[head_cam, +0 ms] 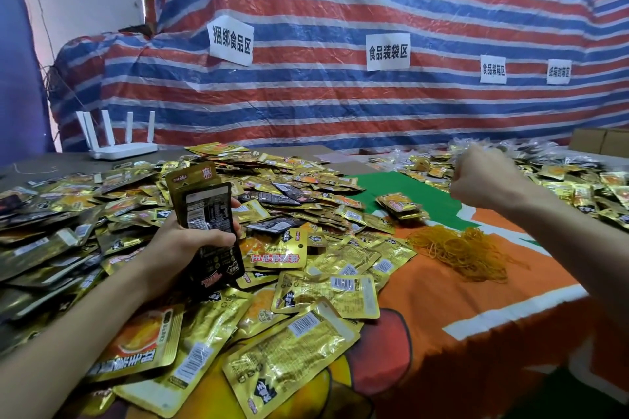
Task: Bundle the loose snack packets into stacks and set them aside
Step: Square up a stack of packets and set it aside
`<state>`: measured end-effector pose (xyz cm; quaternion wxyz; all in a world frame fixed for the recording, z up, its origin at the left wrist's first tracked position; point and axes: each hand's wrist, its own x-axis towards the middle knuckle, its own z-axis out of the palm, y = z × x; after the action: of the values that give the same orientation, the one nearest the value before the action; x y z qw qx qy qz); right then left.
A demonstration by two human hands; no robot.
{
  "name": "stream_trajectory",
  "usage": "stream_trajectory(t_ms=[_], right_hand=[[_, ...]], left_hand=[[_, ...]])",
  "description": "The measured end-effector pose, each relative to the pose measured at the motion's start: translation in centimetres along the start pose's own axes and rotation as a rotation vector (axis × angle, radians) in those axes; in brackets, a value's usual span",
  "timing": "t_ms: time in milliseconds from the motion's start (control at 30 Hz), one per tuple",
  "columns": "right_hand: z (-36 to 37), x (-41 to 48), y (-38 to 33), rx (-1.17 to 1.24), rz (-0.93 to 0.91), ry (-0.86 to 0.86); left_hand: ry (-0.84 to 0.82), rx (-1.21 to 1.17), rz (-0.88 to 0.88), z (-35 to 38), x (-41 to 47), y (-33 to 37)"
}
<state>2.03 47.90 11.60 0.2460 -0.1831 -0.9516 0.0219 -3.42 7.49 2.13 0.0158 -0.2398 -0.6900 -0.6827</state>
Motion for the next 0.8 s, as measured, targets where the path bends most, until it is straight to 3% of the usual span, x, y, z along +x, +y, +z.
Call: stream_trajectory(t_ms=[100, 333, 500, 633, 800], right_hand=[[-0.5, -0.9, -2.7, 0.215, -0.143, -0.006], [1.3, -5.4, -15.2, 0.923, -0.411, -0.368], [4.6, -5.8, -22.4, 1.033, -0.445, -0.390], [7.3, -6.2, -23.5, 1.088, -0.390, -0.293], [8.8, -7.4, -23.6, 1.138, -0.404, -0.332]], left_hand=[[0.002, -0.114, 0.007, -0.1, 0.1, 0.3], [0.045, -0.312, -0.103, -0.4, -0.1, 1.3], [0.052, -0.349, -0.258, -1.3, -0.1, 1.5], [0.090, -0.210, -0.333, -2.0, 0.6, 1.4], [0.051, -0.142, -0.394, -2.9, 1.2, 1.3]])
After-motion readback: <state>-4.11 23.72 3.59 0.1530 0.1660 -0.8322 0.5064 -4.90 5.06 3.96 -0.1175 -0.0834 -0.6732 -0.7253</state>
